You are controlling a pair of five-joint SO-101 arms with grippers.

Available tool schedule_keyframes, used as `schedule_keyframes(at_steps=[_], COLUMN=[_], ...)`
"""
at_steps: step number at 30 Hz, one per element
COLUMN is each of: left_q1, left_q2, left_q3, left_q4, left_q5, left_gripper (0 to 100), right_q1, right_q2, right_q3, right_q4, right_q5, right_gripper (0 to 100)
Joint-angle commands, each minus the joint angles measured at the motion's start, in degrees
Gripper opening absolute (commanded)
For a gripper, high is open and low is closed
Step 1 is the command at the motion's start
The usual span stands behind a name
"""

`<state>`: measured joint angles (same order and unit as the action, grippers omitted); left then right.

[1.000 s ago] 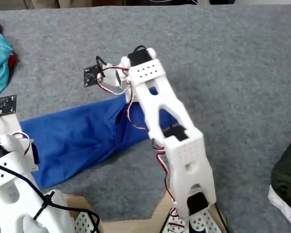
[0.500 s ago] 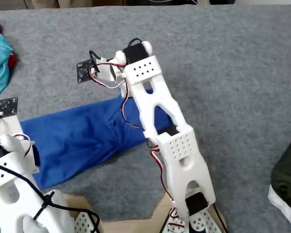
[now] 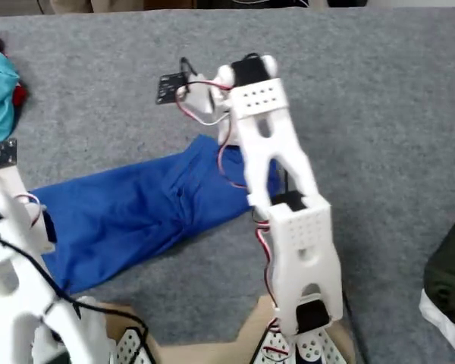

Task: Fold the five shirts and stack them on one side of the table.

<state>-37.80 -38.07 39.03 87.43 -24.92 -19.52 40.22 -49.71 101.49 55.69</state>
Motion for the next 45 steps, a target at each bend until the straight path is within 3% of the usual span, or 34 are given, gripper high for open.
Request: schedule_keyframes(at_steps=[1, 4, 9, 17, 32, 42, 45], left_q1=[-3.6, -7.12, -10.9, -11.34, -5.98, -5.98, -6.15], left_q2=[10.15, 19.65, 34.95, 56.22, 72.84, 83.3, 84.62], left_q3=[-8.97, -18.29, -31.91, -41.93, -48.53, -60.84, -63.56], left_q4=[-0.97, -0.97, -0.35, -0.44, 0.62, 10.9, 12.04], left_q5=[0.0, -0.62, -8.7, -15.47, -15.56, -15.82, -15.74], left_gripper=[15, 18, 19, 18, 18, 2, 2], right_q1=[2.42, 2.86, 2.59, 2.59, 2.59, 2.86, 2.86], right_q2=[-7.87, -10.86, -14.64, -16.66, -16.75, -16.75, -16.75], right_q3=[4.62, 8.22, 12.0, 15.16, 15.34, 15.08, 15.08], right_q4=[0.88, 0.7, 0.62, 0.62, 0.62, 0.62, 0.62], right_q5=[-0.53, -0.53, -0.53, -0.62, -0.62, -0.44, -0.44], right_gripper=[8.3, 8.3, 8.3, 8.3, 8.2, 8.1, 8.1])
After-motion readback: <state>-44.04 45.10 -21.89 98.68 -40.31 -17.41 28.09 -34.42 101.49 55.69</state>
